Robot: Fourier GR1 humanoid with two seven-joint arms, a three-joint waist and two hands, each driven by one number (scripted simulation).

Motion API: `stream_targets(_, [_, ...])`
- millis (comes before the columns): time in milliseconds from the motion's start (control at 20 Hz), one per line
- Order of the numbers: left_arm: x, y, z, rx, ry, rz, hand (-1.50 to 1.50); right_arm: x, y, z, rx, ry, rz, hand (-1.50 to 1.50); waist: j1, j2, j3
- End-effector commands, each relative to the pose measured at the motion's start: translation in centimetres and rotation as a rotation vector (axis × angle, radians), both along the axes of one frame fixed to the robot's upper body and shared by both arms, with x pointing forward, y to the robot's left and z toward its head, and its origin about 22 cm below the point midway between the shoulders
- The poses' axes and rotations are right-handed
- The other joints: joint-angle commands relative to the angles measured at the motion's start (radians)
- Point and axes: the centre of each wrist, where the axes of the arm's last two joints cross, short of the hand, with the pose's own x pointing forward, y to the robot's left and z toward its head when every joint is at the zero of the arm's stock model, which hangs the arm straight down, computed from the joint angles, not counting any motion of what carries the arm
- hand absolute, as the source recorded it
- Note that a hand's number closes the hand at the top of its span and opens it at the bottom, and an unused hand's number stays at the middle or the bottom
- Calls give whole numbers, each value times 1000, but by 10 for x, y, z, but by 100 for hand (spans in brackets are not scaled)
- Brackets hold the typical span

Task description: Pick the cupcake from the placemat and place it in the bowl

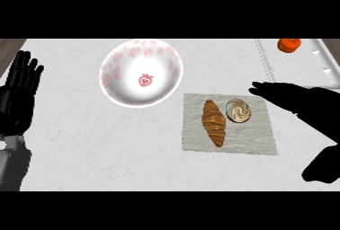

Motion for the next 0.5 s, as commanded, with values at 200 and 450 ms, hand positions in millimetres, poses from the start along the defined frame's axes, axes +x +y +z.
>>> stream_targets(200, [8, -1, 3, 6, -8, -7, 0, 19, 15, -41, -35, 51, -21, -150, -1, 1, 0])
stream_targets(450, [-1, 17, 2, 0, -25, 2, 0, 40, -4, -75, -26, 71, -50, -150, 3, 1, 1])
